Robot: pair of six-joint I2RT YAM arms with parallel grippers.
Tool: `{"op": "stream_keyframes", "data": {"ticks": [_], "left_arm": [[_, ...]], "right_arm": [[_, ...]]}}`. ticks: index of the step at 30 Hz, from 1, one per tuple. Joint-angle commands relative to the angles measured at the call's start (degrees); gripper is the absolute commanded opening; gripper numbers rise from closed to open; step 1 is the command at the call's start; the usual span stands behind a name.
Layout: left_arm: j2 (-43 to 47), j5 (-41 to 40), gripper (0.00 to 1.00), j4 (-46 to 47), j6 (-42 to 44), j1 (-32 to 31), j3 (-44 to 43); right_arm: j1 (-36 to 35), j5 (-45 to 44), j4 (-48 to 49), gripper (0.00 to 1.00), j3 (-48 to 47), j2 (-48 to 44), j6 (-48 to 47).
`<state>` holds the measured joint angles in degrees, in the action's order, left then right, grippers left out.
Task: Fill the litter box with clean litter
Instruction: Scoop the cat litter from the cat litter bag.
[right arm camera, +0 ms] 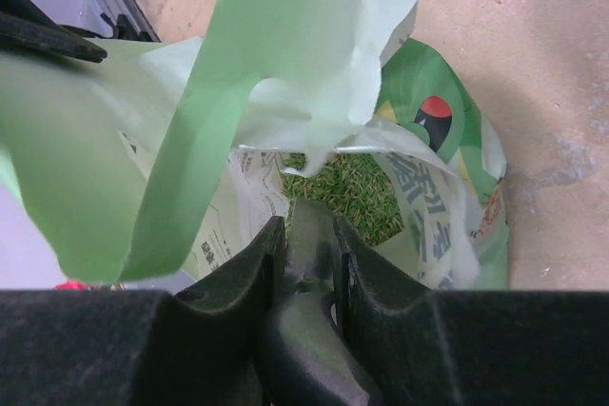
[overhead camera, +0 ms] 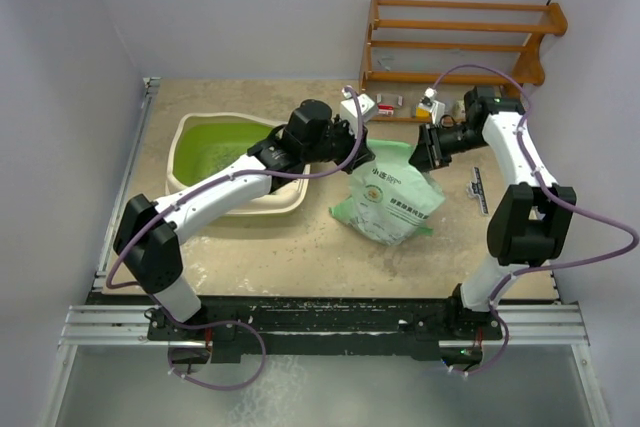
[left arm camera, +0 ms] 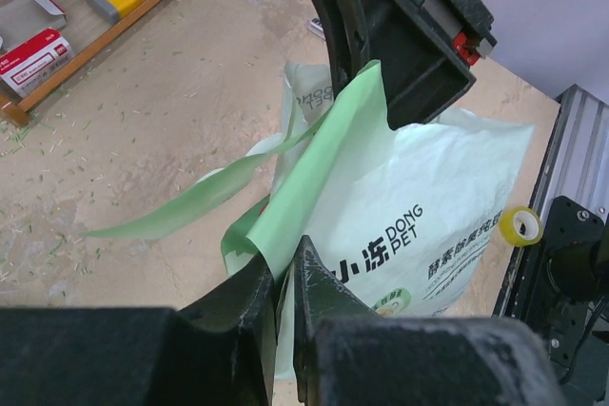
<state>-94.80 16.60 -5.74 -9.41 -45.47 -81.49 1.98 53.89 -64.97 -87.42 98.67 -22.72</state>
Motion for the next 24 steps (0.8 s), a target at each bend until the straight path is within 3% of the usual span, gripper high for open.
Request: {"op": "stream_keyframes", "data": {"ticks": [1,11,24], "left_arm": [[4.0,-1.7,0.06,2.8,0.8,0.3,-0.1],[4.9,-2.0,0.06,3.4,0.4,0.2,-0.4],[6.6,-3.4,0.06,3.5,0.6,0.1,0.5]], "right_arm": [[2.6,6.1,-12.6,0.0,-3.0,-3.0,0.9],[7.6,11.7,-20.0,0.0,-8.1,-0.9,-3.4],[10.9,14.4,-20.0,0.0,-12.3,-0.2,-1.5]]}}
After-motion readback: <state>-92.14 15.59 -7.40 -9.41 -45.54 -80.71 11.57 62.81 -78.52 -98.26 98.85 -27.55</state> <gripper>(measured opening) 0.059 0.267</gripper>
